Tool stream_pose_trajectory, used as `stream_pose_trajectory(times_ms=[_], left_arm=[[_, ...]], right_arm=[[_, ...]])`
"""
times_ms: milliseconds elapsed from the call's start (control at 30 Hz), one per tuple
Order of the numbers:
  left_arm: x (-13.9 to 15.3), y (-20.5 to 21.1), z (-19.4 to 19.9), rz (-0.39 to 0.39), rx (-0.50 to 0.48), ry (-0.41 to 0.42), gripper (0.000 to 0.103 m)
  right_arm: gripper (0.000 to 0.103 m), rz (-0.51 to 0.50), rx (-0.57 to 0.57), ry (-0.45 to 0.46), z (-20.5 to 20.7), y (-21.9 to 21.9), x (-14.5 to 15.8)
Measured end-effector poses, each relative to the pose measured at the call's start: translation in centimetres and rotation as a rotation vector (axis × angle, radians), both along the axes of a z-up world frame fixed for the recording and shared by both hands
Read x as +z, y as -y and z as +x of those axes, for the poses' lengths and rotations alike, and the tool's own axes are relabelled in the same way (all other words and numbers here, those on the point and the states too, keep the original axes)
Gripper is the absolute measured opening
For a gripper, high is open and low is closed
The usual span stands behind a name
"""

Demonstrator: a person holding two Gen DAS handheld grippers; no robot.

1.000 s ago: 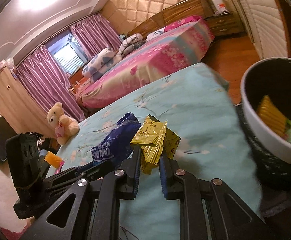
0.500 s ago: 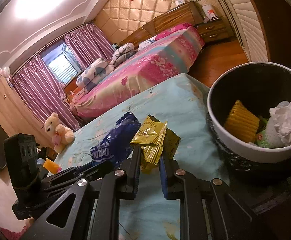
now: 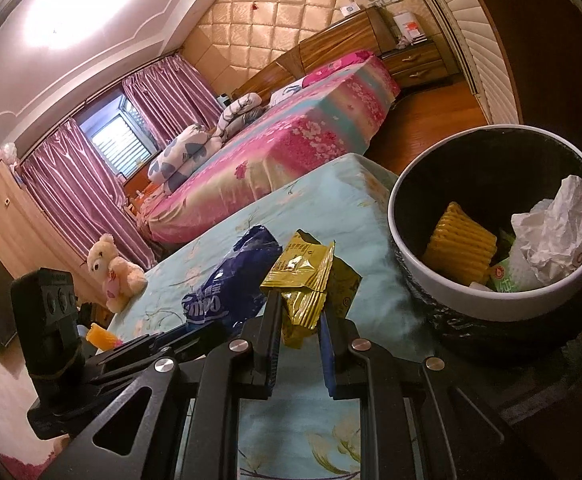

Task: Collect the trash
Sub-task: 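Carry the blue bag with left tool while right tool carries the yellow packet toward the bin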

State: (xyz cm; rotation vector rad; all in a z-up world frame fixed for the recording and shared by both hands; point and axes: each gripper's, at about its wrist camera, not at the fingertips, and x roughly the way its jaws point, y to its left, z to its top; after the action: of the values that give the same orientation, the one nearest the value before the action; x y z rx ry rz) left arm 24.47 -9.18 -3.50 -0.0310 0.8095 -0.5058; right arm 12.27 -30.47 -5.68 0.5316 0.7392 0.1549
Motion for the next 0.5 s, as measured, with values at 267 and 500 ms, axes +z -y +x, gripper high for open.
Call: stream_pose_trajectory(times_ms=[267,500], left_arm=[[-0.9,-0.7,-0.2,0.034,0.025,-0.009,0.028],[-2.0,-2.9,-0.3,0.031,0.105,-0.057,0.029]], right_arm=[[0.017,-0.012,0.018,-0.032,0.1,-0.6,-1.0],[0.043,-0.027,0.0,-0.08,0.5,-0.7,-2.5]])
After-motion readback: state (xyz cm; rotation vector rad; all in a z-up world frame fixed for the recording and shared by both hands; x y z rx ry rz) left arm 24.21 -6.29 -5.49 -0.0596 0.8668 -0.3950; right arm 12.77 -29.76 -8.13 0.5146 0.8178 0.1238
